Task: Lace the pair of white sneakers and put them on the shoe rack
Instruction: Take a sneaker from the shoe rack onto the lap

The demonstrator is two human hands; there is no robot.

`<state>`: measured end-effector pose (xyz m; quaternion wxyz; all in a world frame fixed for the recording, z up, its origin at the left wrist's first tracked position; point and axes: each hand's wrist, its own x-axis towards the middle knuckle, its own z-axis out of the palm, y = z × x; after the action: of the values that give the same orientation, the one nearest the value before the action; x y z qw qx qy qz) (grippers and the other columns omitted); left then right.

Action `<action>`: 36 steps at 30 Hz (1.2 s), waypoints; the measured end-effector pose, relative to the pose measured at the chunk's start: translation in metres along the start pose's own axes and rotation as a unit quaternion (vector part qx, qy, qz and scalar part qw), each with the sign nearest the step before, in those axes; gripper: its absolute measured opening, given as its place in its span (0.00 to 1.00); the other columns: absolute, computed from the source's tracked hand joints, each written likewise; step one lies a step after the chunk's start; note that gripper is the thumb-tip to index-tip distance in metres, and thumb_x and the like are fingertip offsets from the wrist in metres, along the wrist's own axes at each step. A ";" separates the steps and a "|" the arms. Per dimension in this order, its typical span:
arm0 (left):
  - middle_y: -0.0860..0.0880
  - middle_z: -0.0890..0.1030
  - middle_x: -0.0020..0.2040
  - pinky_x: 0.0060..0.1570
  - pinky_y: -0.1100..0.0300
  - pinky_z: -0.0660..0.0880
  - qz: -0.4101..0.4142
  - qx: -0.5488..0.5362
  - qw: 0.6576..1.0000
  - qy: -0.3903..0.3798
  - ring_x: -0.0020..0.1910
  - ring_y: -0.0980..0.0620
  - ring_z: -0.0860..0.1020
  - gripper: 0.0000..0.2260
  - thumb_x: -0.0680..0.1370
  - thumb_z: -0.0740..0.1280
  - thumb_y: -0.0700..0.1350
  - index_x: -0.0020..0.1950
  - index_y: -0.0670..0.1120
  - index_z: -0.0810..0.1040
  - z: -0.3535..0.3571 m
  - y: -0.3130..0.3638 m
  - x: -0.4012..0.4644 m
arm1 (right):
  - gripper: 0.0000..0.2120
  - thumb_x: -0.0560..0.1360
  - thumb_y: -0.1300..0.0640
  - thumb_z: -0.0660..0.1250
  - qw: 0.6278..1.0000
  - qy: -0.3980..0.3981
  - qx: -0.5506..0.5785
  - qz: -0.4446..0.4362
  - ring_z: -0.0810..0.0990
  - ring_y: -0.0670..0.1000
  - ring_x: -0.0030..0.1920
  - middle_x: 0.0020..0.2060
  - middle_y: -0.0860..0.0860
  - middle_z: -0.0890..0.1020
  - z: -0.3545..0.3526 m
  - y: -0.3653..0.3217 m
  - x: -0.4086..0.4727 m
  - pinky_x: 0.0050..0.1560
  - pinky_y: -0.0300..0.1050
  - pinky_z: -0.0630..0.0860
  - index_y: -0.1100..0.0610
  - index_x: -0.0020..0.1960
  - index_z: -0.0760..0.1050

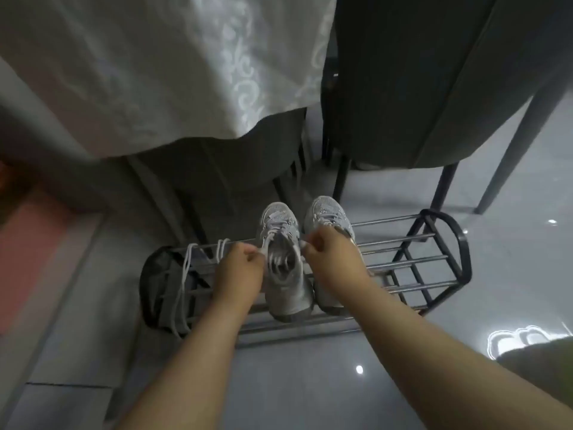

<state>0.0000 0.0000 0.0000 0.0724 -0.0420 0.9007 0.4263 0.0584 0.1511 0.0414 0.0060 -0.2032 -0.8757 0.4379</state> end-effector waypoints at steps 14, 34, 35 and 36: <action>0.47 0.80 0.38 0.39 0.55 0.71 0.116 0.134 0.983 0.043 0.42 0.44 0.78 0.19 0.75 0.64 0.62 0.39 0.46 0.74 0.024 -0.012 0.042 | 0.15 0.79 0.52 0.60 0.965 -0.005 -0.246 -0.086 0.76 0.59 0.57 0.55 0.59 0.79 0.041 -0.008 0.043 0.49 0.44 0.67 0.62 0.55 0.77; 0.43 0.75 0.36 0.34 0.54 0.61 0.247 0.175 0.942 0.142 0.41 0.39 0.75 0.16 0.80 0.62 0.50 0.35 0.43 0.68 -0.018 0.014 -0.019 | 0.13 0.80 0.52 0.57 0.969 0.140 -0.144 -0.147 0.78 0.58 0.48 0.47 0.57 0.80 0.028 -0.007 -0.004 0.40 0.45 0.65 0.61 0.51 0.73; 0.42 0.78 0.37 0.35 0.54 0.64 0.255 0.172 0.940 0.150 0.42 0.38 0.76 0.15 0.80 0.62 0.50 0.37 0.43 0.70 -0.023 0.015 -0.029 | 0.13 0.80 0.51 0.57 0.967 0.151 -0.134 -0.157 0.78 0.58 0.48 0.48 0.57 0.80 0.024 -0.008 -0.015 0.40 0.45 0.65 0.61 0.51 0.73; 0.40 0.79 0.40 0.36 0.53 0.66 0.262 0.172 0.936 0.158 0.43 0.38 0.77 0.15 0.80 0.61 0.50 0.38 0.42 0.71 -0.028 0.016 -0.040 | 0.14 0.80 0.50 0.57 0.964 0.161 -0.124 -0.168 0.77 0.58 0.47 0.47 0.57 0.79 0.021 -0.009 -0.028 0.40 0.45 0.65 0.61 0.51 0.73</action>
<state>0.0349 -0.0112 0.0365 -0.1788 0.1418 0.9390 0.2571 0.0765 0.1200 0.0398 0.1956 -0.1201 -0.9322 0.2798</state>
